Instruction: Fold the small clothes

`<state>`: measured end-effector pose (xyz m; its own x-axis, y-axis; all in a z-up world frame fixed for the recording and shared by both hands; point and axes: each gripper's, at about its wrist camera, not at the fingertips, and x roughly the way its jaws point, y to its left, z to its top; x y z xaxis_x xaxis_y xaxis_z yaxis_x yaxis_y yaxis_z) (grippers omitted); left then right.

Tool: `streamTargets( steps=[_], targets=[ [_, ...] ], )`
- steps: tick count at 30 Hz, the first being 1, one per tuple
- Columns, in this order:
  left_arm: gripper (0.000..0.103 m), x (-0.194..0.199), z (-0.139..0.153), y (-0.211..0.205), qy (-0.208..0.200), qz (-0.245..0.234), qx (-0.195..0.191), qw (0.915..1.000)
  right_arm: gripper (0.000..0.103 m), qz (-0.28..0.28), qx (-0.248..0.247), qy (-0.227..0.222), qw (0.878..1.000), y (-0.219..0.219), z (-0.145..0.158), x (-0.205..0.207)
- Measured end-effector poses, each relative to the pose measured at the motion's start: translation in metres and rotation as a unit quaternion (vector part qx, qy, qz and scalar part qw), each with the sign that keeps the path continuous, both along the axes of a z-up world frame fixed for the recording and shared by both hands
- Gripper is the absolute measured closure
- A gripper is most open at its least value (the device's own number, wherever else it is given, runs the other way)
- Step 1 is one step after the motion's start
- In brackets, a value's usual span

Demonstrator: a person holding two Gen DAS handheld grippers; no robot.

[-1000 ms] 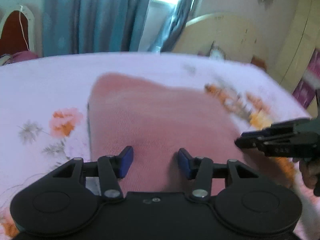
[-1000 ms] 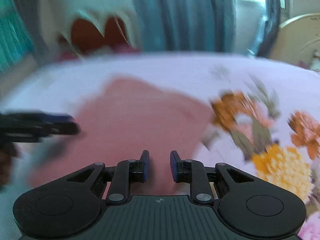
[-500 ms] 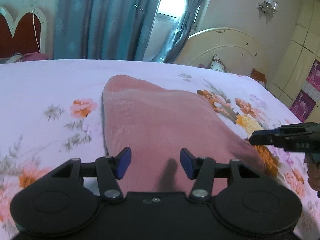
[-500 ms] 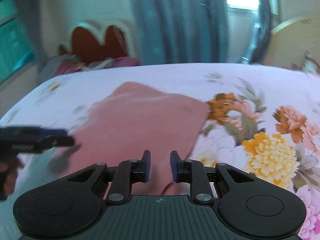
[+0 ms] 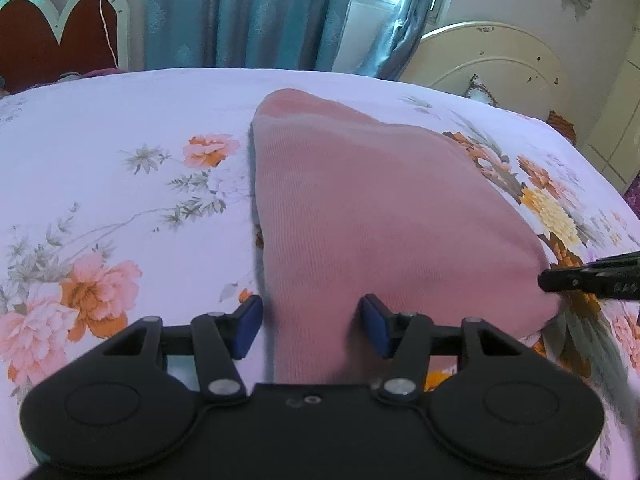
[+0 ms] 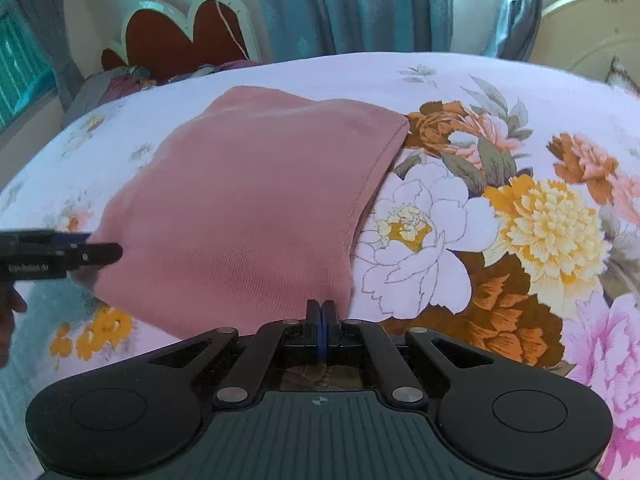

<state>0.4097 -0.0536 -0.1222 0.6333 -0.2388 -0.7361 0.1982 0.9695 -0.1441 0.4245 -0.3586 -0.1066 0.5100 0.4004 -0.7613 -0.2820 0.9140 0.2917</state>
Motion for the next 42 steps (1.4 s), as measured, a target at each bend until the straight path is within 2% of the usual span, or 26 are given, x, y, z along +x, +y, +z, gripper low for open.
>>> streamTargets(
  steps=[1, 2, 3, 4, 5, 6, 10, 12, 14, 15, 17, 20, 26, 29, 31, 36, 38, 39, 42],
  targets=[
    [0.033, -0.001, 0.003, -0.001, -0.006, 0.006, 0.009, 0.9999, 0.103, -0.012, 0.019, -0.002, 1.0, -0.006, 0.005, -0.002],
    [0.014, -0.002, 0.005, -0.004, -0.014, 0.016, 0.028, 0.9994, 0.103, -0.032, 0.043, -0.005, 0.999, -0.013, 0.009, -0.003],
    [0.01, -0.002, 0.007, -0.006, -0.021, 0.023, 0.046, 0.9985, 0.097, -0.046, 0.062, -0.004, 0.997, -0.021, 0.012, -0.005],
    [0.01, -0.002, 0.009, -0.005, -0.023, 0.023, 0.049, 0.9983, 0.065, -0.056, 0.075, -0.001, 0.996, -0.026, 0.014, -0.005],
    [0.01, -0.001, 0.011, -0.003, -0.019, 0.023, 0.042, 0.9987, 0.045, -0.071, 0.085, -0.002, 0.994, -0.031, 0.015, -0.004],
    [0.01, 0.0, 0.013, -0.001, -0.018, 0.024, 0.035, 0.9989, 0.032, -0.083, 0.096, -0.006, 0.992, -0.036, 0.015, -0.002],
    [0.014, 0.013, 0.023, 0.011, -0.013, 0.009, -0.019, 0.9997, 0.032, -0.099, 0.169, 0.039, 0.98, -0.053, 0.009, 0.022],
    [0.017, 0.027, 0.023, 0.017, 0.008, 0.007, -0.047, 0.9988, 0.033, -0.111, 0.217, 0.068, 0.968, -0.063, 0.002, 0.037],
    [0.024, 0.044, 0.018, 0.025, 0.032, 0.006, -0.083, 0.996, 0.037, -0.121, 0.244, 0.105, 0.956, -0.07, -0.007, 0.052],
    [0.025, 0.053, 0.015, 0.029, 0.048, 0.007, -0.104, 0.9934, 0.044, -0.122, 0.251, 0.117, 0.953, -0.072, -0.012, 0.06],
    [0.033, 0.066, 0.005, 0.032, 0.075, 0.015, -0.143, 0.9868, 0.045, -0.118, 0.265, 0.138, 0.947, -0.075, -0.019, 0.071],
    [0.036, 0.082, -0.009, 0.037, 0.113, 0.021, -0.185, 0.9759, 0.045, -0.111, 0.263, 0.174, 0.942, -0.078, -0.031, 0.082],
    [0.038, 0.094, -0.015, 0.03, 0.118, 0.019, -0.177, 0.977, 0.045, -0.076, 0.303, 0.184, 0.932, -0.082, -0.04, 0.094],
    [0.038, 0.101, -0.015, 0.027, 0.121, 0.018, -0.173, 0.9773, 0.046, -0.061, 0.309, 0.18, 0.932, -0.074, -0.043, 0.105],
    [0.038, 0.107, -0.015, 0.026, 0.124, 0.017, -0.174, 0.9769, 0.053, -0.057, 0.309, 0.18, 0.932, -0.069, -0.044, 0.112],
    [0.038, 0.116, -0.016, 0.024, 0.128, 0.025, -0.177, 0.9755, 0.062, -0.058, 0.313, 0.178, 0.931, -0.054, -0.049, 0.121],
    [0.044, 0.117, -0.014, 0.017, 0.124, 0.02, -0.16, 0.9792, 0.07, -0.061, 0.299, 0.174, 0.936, -0.049, -0.049, 0.122],
    [0.046, 0.118, -0.013, 0.015, 0.119, 0.017, -0.148, 0.9816, 0.079, -0.061, 0.282, 0.169, 0.942, -0.046, -0.047, 0.122],
    [0.056, 0.116, -0.007, 0.001, 0.1, 0.001, -0.109, 0.989, 0.082, -0.049, 0.23, 0.141, 0.962, -0.032, -0.035, 0.119]
  ],
)
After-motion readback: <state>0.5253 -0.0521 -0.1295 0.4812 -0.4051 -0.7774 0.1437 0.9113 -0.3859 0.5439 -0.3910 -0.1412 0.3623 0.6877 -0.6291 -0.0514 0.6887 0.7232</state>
